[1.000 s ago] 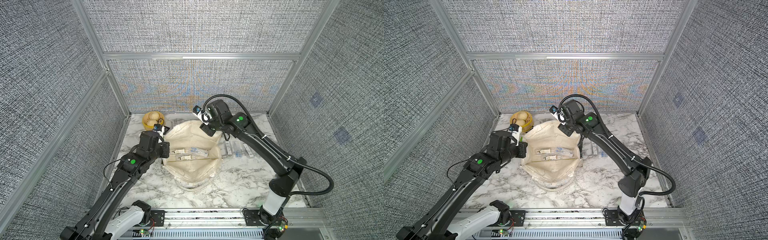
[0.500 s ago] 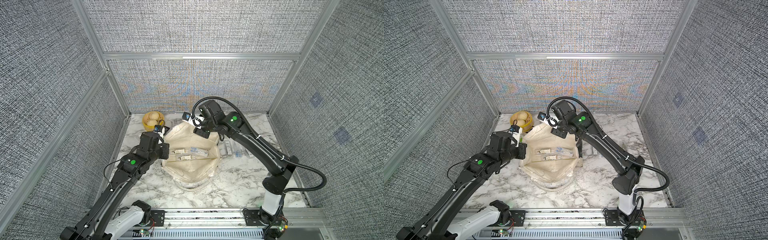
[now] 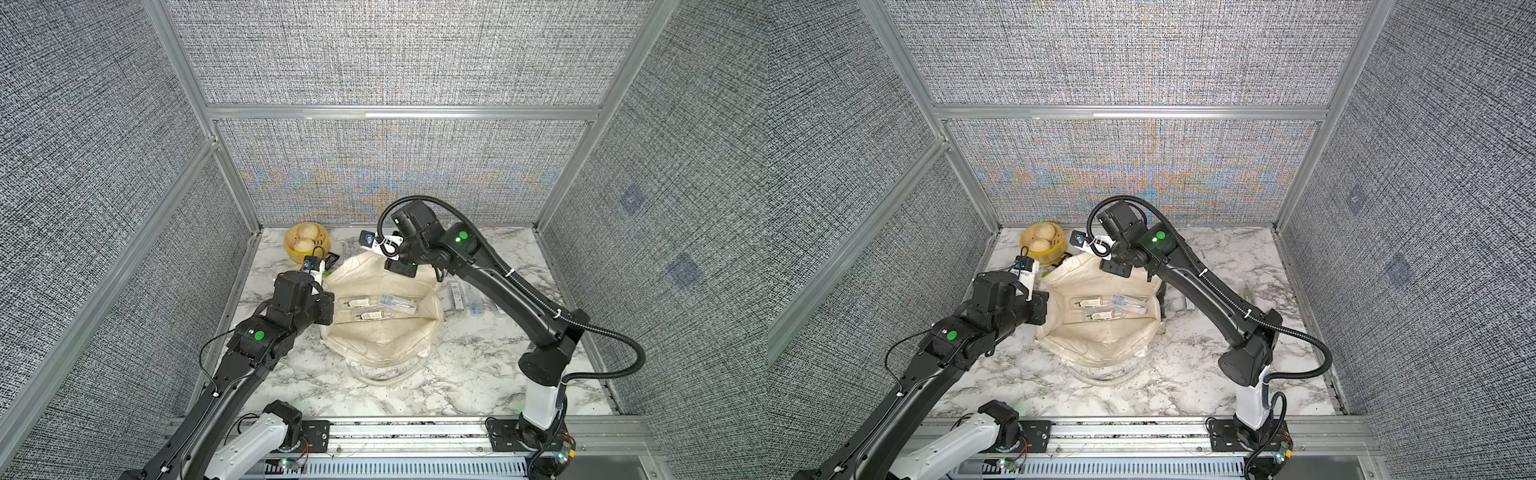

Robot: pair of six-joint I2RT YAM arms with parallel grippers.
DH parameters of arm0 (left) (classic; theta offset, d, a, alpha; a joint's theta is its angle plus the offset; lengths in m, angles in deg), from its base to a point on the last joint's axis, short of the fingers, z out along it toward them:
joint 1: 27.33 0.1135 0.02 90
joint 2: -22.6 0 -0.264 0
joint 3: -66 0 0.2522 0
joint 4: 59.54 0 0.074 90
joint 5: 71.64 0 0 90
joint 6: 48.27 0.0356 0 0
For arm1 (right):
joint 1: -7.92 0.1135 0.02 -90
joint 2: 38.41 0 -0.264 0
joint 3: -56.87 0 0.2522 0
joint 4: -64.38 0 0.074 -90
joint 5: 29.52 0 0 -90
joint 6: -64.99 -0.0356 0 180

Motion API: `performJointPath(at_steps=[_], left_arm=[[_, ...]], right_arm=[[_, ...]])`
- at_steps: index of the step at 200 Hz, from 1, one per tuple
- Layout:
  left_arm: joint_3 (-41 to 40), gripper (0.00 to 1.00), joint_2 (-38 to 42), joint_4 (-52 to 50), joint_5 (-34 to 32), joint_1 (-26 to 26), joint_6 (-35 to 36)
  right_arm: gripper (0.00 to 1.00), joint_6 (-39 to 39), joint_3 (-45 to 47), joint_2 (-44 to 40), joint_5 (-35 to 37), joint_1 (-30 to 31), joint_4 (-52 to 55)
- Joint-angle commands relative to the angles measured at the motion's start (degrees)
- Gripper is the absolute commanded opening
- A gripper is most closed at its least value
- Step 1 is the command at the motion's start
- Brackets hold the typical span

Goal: Take out the compass set from the canvas bag
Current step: Adjust the canvas bag at the center of the board.

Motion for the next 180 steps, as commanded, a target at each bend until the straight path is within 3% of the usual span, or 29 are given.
performJointPath(at_steps=[1, 90, 180], left_arm=[[-0.5, 0.0, 0.2, -0.2, -0.7, 0.1, 0.9], [-1.6, 0.0, -0.2, 0.9, 0.3, 0.1, 1.4], [-2.1, 0.0, 1.8, 0.6, -0.9, 0.1, 1.1]], right_arm=[[0.53, 3.3, -0.7, 0.1, -3.1, 0.2, 0.8], [0.53, 10.1, -5.5, 3.8, -3.5, 0.2, 2.3], [0.53, 12.0, -12.7, 9.8, -5.0, -0.4, 4.0]])
